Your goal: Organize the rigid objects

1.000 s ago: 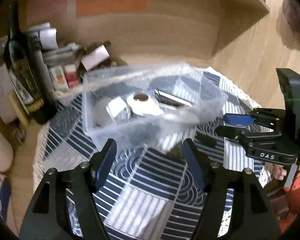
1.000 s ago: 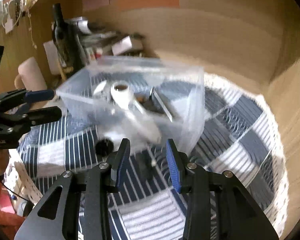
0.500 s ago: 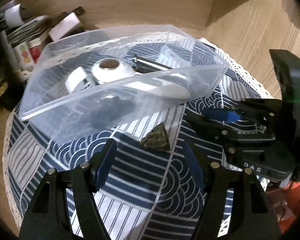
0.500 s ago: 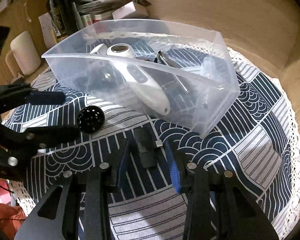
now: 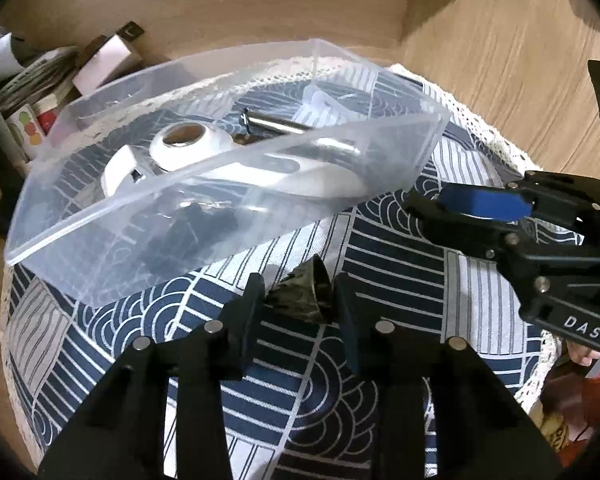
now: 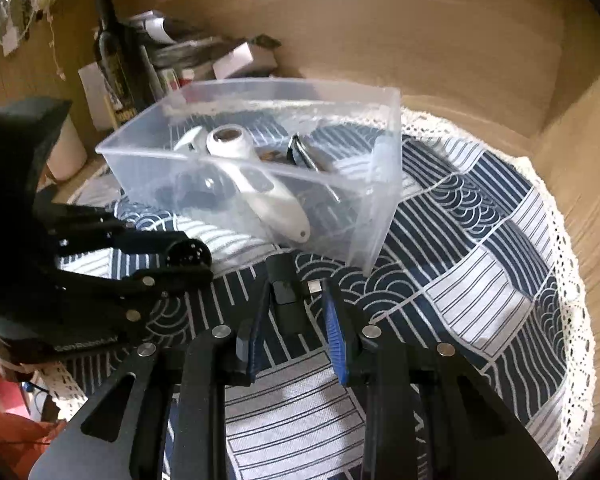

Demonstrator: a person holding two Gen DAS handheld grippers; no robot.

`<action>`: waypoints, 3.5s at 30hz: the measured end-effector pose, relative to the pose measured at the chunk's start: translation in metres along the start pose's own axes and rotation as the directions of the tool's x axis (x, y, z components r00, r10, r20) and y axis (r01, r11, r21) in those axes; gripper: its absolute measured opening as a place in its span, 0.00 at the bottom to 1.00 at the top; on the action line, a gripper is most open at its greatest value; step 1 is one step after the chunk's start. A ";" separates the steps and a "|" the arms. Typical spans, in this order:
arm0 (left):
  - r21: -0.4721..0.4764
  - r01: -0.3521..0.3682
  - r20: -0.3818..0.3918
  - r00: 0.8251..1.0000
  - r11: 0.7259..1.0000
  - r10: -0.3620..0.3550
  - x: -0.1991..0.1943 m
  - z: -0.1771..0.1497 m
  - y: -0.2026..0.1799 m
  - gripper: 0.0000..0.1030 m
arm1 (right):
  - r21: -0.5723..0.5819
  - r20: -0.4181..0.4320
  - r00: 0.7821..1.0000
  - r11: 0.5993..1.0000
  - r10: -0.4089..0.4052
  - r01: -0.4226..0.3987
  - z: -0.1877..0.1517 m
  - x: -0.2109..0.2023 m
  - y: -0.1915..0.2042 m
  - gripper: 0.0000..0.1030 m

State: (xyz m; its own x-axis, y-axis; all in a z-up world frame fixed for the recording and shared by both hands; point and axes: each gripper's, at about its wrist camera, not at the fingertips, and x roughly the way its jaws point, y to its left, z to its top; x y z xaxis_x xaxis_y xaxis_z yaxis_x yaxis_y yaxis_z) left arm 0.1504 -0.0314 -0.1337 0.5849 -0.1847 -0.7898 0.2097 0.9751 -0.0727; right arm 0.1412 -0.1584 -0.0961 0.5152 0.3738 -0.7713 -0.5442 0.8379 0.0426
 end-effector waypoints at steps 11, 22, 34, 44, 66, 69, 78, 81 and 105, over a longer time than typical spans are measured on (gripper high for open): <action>-0.056 -0.005 0.166 0.986 0.998 0.015 -0.063 0.012 0.019 0.34 | -0.016 0.122 0.992 1.000 0.000 0.002 0.023 -0.031 0.013 0.24; -0.106 -0.057 0.315 0.945 0.993 0.088 -0.117 0.040 0.048 0.34 | -0.025 0.252 0.968 1.000 -0.006 0.013 0.067 -0.051 0.017 0.24; -0.138 -0.055 0.216 0.973 0.989 0.084 -0.066 0.053 0.070 0.34 | -0.010 0.179 0.984 1.000 -0.004 0.006 0.088 -0.002 0.009 0.24; -0.155 -0.066 0.128 0.988 0.986 0.086 -0.024 0.050 0.080 0.34 | -0.010 0.072 0.997 1.000 -0.004 0.004 0.081 0.042 0.003 0.24; -0.129 -0.133 0.345 0.923 0.983 0.170 -0.108 0.041 0.056 0.61 | -0.022 0.233 0.972 1.000 0.019 -0.014 0.080 -0.029 0.024 0.35; -0.143 -0.148 0.411 0.891 0.979 0.194 -0.137 0.034 0.047 0.80 | -0.024 0.299 0.954 1.000 0.021 -0.014 0.077 -0.054 0.031 0.43; -0.186 -0.158 0.559 0.795 0.970 0.236 -0.204 0.006 0.027 1.00 | -0.026 0.492 0.871 1.000 0.008 0.006 0.054 -0.130 0.059 0.83; -0.186 -0.151 0.572 0.787 0.971 0.232 -0.213 0.000 0.024 1.00 | -0.015 0.533 0.846 1.000 -0.004 0.014 0.045 -0.144 0.065 0.98; -0.168 -0.148 0.594 0.774 0.975 0.220 -0.223 -0.024 0.008 1.00 | 0.027 0.564 0.825 1.000 -0.024 0.010 0.016 -0.161 0.070 1.00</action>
State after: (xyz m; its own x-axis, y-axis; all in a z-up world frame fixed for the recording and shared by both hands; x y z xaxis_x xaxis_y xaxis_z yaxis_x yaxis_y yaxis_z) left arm 0.0030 0.0205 0.0268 0.9641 -0.0016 -0.2657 -0.0138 0.9983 -0.0559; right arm 0.0302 -0.1534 0.0409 0.8117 0.5129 -0.2794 -0.5205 0.8523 0.0522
